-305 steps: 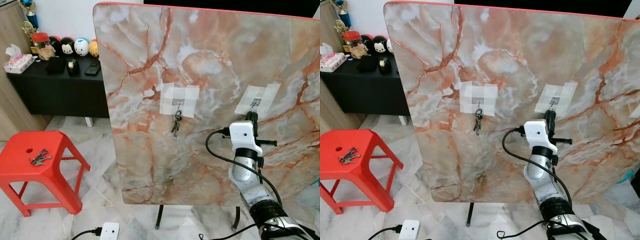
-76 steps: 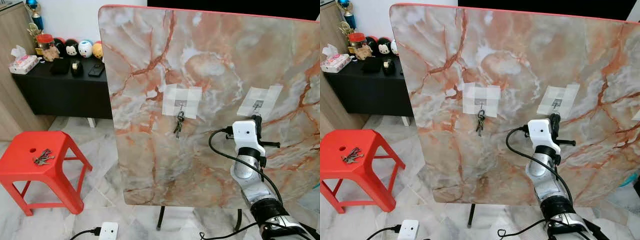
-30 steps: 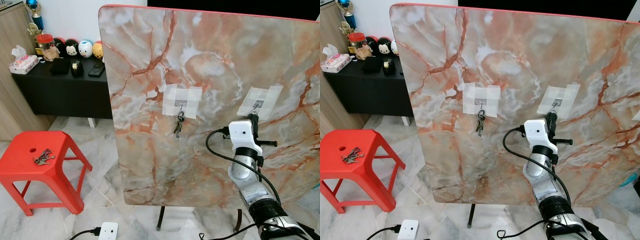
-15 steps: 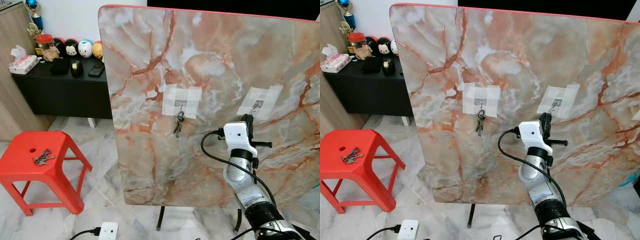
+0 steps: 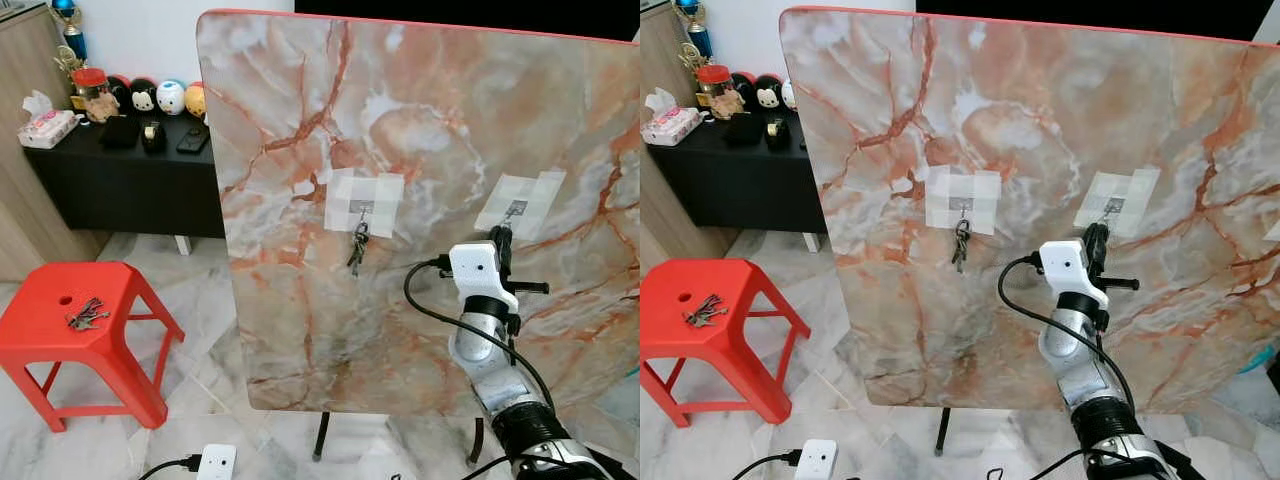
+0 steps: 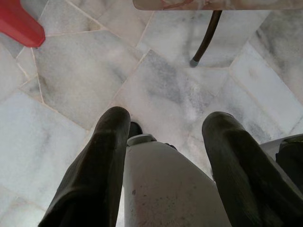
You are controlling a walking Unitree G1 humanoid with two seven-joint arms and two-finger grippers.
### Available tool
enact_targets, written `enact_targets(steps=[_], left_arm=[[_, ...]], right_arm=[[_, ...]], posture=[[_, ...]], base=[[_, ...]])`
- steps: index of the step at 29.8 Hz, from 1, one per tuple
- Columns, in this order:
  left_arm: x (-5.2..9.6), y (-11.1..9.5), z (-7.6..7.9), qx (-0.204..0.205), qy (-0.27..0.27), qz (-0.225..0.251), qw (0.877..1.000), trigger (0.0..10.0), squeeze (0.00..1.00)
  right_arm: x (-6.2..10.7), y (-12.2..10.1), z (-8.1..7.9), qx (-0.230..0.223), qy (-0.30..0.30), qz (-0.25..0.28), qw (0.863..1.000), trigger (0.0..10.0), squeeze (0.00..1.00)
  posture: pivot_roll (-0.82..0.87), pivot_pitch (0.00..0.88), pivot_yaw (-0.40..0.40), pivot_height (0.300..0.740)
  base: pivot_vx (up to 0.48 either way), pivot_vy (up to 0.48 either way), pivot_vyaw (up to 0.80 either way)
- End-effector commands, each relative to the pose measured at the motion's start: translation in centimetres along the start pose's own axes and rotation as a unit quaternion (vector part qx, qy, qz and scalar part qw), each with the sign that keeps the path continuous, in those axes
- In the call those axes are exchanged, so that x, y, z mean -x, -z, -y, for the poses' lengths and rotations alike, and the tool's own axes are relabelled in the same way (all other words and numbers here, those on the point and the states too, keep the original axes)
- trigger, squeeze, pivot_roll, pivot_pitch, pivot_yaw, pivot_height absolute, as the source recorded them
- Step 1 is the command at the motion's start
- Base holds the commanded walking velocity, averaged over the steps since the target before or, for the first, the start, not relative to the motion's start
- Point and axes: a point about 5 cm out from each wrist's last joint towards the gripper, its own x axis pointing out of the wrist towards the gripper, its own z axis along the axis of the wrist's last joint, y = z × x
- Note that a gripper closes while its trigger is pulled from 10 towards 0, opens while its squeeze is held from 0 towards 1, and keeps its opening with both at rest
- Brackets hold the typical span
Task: Hang keys on a hook
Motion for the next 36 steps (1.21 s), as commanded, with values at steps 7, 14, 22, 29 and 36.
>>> enact_targets(steps=[7, 14, 22, 29, 36], left_arm=[[0.22, 0.98, 0.19, -0.006, 0.003, -0.019, 1.000, 10.0, 0.00], [0.22, 0.97, 0.20, -0.006, 0.003, -0.018, 1.000, 10.0, 0.00], [0.22, 1.00, 0.21, -0.006, 0.004, -0.019, 1.000, 10.0, 0.00], [0.23, 1.01, 0.21, -0.006, 0.004, -0.019, 1.000, 10.0, 0.00], [0.24, 1.04, 0.19, -0.006, 0.003, -0.019, 1.000, 10.0, 0.00]], right_arm=[[-0.57, -0.17, 0.68, 0.004, 0.019, -0.002, 1.000, 10.0, 0.00], [-0.86, -0.12, 0.84, 0.006, 0.020, -0.004, 1.000, 10.0, 0.00], [-1.15, -0.19, 0.89, 0.006, 0.020, -0.005, 1.000, 10.0, 0.00], [-1.23, -0.13, 0.68, 0.008, 0.012, -0.011, 1.000, 10.0, 0.00], [-1.18, 0.13, 0.48, 0.012, 0.002, -0.021, 1.000, 10.0, 0.00]], posture=[[0.10, 0.000, -0.088, 0.740], [0.10, 0.000, -0.088, 0.740], [0.10, 0.000, -0.089, 0.740], [0.10, 0.000, -0.088, 0.740], [0.10, 0.000, -0.089, 0.740]], base=[[0.000, 0.000, 0.00], [0.000, 0.000, 0.00], [0.000, 0.000, 0.00], [0.000, 0.000, 0.00], [0.000, 0.000, 0.00]])
